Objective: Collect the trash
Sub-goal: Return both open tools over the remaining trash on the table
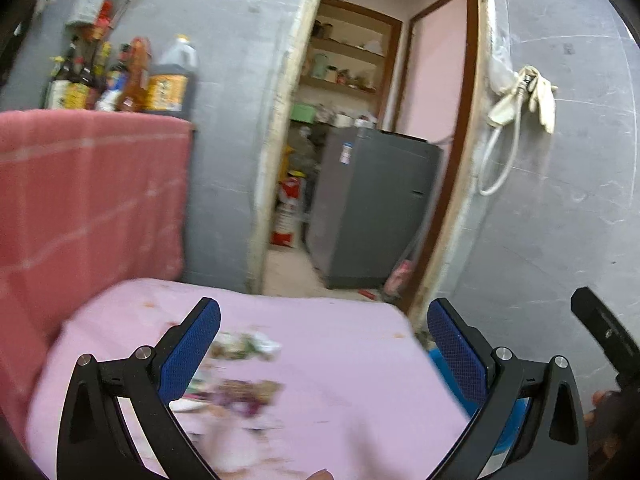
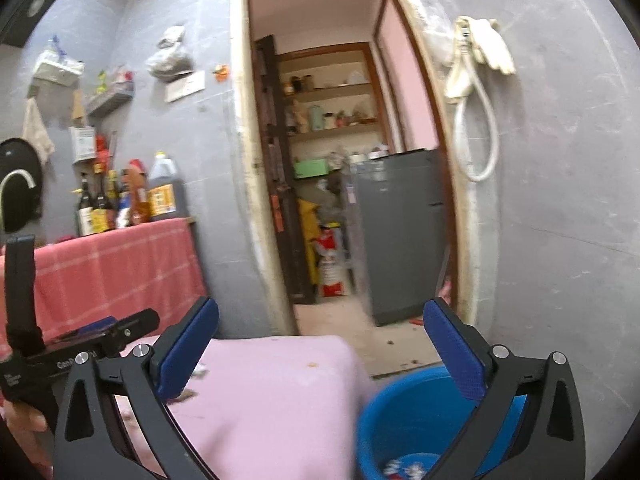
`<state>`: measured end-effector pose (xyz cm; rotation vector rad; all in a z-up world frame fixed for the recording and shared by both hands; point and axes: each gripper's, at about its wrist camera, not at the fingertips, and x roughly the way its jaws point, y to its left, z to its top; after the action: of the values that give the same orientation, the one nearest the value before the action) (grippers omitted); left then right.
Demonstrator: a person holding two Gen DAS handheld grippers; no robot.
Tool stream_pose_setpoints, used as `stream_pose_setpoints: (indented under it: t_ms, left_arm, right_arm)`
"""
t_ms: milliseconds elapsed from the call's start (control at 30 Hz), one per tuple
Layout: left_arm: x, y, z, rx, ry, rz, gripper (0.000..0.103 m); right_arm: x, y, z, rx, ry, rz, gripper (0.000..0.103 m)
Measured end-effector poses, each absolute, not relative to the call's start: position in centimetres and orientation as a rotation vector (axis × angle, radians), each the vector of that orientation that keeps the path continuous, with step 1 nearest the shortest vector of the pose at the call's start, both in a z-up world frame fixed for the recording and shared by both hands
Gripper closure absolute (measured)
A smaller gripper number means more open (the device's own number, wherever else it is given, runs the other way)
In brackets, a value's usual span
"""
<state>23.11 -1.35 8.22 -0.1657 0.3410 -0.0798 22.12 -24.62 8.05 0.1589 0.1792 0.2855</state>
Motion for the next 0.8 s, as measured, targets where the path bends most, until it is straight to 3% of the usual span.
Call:
stream_pose_setpoints:
  t_ms: [367,800]
  left_arm:
    - [18.2,7.2,6.7,-0.134,0.297,0.078,0.001]
    - [18.3,12.5,1.1,-0.123,0.526,0.12,0.002]
  right_arm:
    - [22.1,-16.6,7.0,0.151,0.174,0.418,0.0]
    - [26.3,-9.0,2.2,-0.006,0.483,0.539,0.001]
